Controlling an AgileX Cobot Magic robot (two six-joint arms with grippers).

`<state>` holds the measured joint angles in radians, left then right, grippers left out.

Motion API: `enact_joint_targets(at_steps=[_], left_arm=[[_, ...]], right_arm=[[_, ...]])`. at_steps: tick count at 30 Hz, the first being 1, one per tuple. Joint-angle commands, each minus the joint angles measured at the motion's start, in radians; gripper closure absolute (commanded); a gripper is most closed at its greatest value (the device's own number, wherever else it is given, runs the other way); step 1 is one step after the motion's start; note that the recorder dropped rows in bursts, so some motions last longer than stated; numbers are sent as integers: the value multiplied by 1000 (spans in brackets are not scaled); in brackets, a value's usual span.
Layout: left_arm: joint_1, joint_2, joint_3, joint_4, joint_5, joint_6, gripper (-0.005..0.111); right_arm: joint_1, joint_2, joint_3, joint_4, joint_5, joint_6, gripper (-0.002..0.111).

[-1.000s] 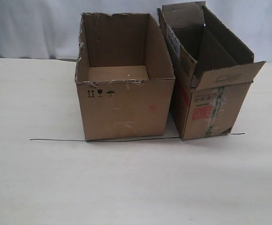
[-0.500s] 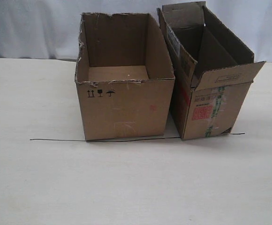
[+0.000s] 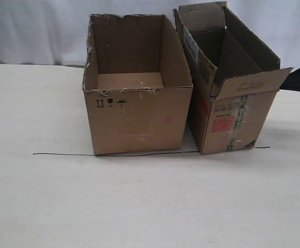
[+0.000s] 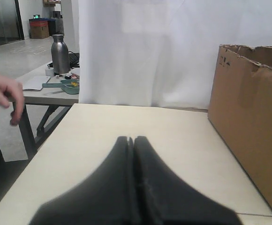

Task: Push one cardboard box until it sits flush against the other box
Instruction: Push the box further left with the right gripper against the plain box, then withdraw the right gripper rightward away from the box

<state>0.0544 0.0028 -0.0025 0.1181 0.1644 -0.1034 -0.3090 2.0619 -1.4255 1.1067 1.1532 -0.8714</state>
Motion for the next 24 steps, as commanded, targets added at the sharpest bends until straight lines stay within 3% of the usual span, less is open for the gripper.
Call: enact_joint_targets(at_steps=[1, 12, 24], left_arm=[[-7, -3, 2, 2, -15, -2, 107], [-7, -3, 2, 2, -15, -2, 107], [-7, -3, 2, 2, -15, -2, 107]], right_arm=[[45, 15, 8, 2, -7, 5, 103], [136, 69, 8, 49, -1, 18, 103], [136, 79, 8, 97, -135, 11, 103]])
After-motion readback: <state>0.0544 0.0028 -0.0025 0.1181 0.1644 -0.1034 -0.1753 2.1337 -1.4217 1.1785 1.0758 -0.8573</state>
